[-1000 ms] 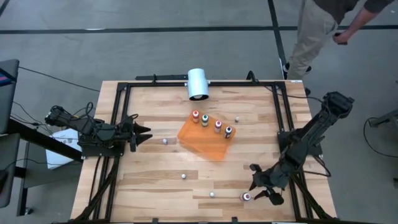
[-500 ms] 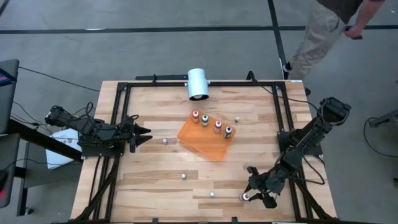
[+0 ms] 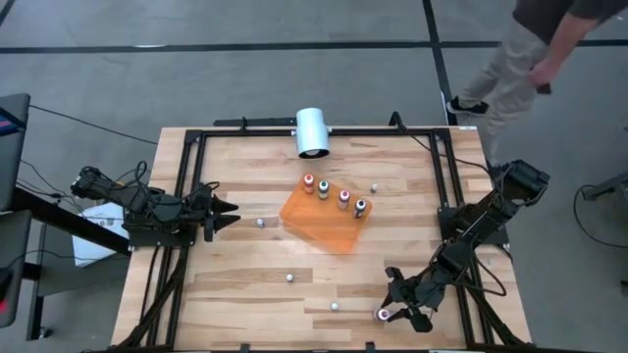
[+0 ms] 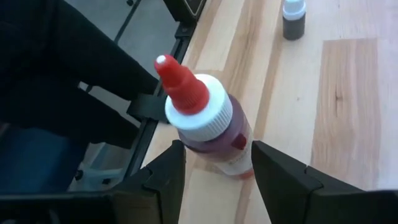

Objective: Pick & Place food coloring
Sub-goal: Put the red food coloring bottle into the bin

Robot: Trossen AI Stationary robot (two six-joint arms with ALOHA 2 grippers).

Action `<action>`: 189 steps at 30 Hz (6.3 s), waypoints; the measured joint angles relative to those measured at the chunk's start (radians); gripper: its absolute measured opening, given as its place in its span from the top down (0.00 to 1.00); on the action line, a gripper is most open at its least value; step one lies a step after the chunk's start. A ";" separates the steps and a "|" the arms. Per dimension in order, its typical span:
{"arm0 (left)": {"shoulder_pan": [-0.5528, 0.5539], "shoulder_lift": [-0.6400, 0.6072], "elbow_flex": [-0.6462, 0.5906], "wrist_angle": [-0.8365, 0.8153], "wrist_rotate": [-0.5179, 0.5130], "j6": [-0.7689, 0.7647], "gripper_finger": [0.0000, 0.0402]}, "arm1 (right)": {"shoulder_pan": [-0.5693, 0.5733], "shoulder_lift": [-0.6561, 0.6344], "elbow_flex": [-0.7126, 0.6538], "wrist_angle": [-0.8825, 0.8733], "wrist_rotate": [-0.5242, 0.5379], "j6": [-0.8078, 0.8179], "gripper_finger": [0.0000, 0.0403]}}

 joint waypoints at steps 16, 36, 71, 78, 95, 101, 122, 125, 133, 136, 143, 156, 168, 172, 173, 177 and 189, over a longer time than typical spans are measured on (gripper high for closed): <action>0.000 0.000 0.000 0.000 0.003 0.007 0.49 | -0.042 0.000 0.000 0.000 0.054 -0.035 0.57; 0.000 0.000 0.000 0.000 0.110 0.066 0.49 | -0.092 0.000 0.000 0.038 0.030 0.040 0.58; 0.000 0.000 0.000 0.000 0.235 0.032 0.49 | -0.130 0.000 0.000 0.053 -0.003 0.081 0.58; 0.000 0.000 0.000 0.000 0.235 0.032 0.49 | -0.130 0.000 0.000 0.063 -0.004 0.102 0.58; 0.000 0.000 0.000 -0.001 0.235 0.022 0.49 | -0.131 0.000 0.000 0.061 -0.002 0.238 0.58; 0.000 0.000 0.000 -0.001 0.234 0.022 0.49 | -0.131 0.000 0.000 0.061 -0.002 0.228 0.58; 0.000 0.000 0.000 -0.001 0.234 0.022 0.49 | -0.131 0.000 0.000 0.060 -0.001 0.123 0.58; 0.000 0.000 0.000 -0.001 0.234 0.021 0.49 | -0.131 0.000 0.000 0.060 0.024 0.124 0.54; 0.000 0.000 0.000 -0.001 0.234 0.015 0.49 | -0.145 0.000 0.000 0.068 0.079 0.159 0.37; 0.000 0.000 0.000 -0.001 0.234 0.014 0.49 | -0.144 -0.001 0.000 0.068 0.076 0.159 0.34; 0.000 0.000 0.000 -0.001 0.234 0.014 0.49 | -0.144 -0.001 0.000 0.068 0.077 0.159 0.34; 0.000 0.000 0.000 -0.004 0.234 0.014 0.49 | -0.144 -0.001 0.000 0.068 0.078 0.087 0.34; 0.000 0.000 0.000 -0.004 0.234 0.014 0.49 | -0.191 -0.001 0.000 0.068 0.076 0.039 0.34; 0.000 0.000 0.000 -0.004 0.234 0.014 0.49 | -0.198 -0.001 0.000 0.067 0.076 0.019 0.34; 0.000 0.000 0.000 -0.004 0.234 0.014 0.49 | -0.197 -0.001 0.000 0.068 0.075 0.018 0.34; 0.000 0.000 0.000 -0.004 0.234 0.014 0.49 | -0.196 -0.001 0.001 0.068 0.068 0.007 0.34; 0.000 0.000 0.000 -0.005 0.233 0.015 0.49 | -0.216 -0.001 0.002 0.047 0.054 -0.037 0.34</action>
